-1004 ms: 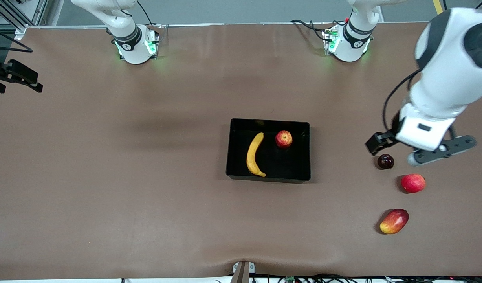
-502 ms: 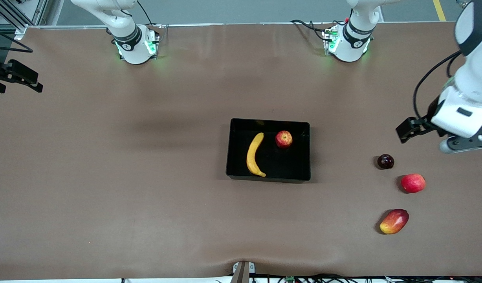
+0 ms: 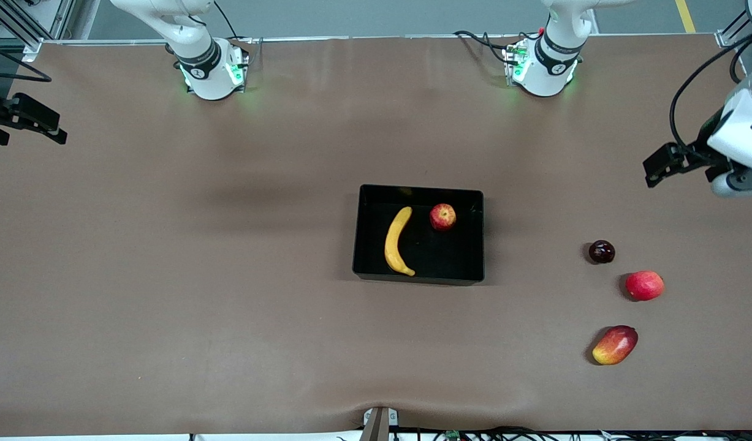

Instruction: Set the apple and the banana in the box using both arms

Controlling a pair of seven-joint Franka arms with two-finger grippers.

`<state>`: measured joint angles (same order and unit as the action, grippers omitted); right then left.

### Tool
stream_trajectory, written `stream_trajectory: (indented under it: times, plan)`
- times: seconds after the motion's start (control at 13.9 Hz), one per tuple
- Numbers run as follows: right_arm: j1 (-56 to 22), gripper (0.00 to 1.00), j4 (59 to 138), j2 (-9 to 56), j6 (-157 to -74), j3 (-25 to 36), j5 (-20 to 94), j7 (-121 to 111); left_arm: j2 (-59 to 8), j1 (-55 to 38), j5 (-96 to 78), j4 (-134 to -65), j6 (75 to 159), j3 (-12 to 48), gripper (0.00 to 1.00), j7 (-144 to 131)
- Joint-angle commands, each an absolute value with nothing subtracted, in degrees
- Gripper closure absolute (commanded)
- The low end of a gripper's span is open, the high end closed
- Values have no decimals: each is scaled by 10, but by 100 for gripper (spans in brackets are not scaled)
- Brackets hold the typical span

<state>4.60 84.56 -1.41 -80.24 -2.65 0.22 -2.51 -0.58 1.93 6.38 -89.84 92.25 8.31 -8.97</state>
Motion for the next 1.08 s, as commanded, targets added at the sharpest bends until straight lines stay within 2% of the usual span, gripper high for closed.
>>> stream_trajectory:
  times: [0.0, 0.72, 1.0]
  plan:
    - [61, 0, 833, -9, -795, -36, 13, -30, 38, 9, 53, -945, 941, 71, 0, -81]
    - [65, 0, 833, -9, -795, -36, 13, -30, 42, 12, 20, -936, 914, 77, 0, -55]
    - [66, 0, 833, -9, -795, -36, 13, -30, 34, 18, 16, -909, 904, 72, 0, -43]
